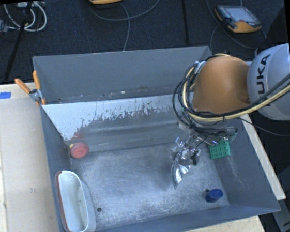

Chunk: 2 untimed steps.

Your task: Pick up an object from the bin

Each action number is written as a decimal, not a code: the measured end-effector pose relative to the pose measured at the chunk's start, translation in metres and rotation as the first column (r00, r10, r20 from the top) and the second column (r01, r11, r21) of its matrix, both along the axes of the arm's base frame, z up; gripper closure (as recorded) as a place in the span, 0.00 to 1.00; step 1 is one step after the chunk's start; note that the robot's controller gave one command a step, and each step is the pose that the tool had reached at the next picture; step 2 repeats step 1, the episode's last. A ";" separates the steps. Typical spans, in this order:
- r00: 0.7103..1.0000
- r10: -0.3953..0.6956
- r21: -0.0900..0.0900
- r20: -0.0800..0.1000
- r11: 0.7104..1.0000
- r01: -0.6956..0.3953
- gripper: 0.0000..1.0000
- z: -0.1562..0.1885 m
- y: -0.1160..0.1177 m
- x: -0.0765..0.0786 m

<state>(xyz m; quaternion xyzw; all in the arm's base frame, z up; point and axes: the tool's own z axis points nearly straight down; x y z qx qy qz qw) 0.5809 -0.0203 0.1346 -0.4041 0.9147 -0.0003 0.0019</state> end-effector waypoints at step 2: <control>1.000 -0.004 0.000 0.000 1.000 0.004 1.00 0.028 0.001 0.001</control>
Offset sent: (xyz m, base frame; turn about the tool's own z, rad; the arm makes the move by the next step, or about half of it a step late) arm 0.0002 0.0000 0.0271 0.0000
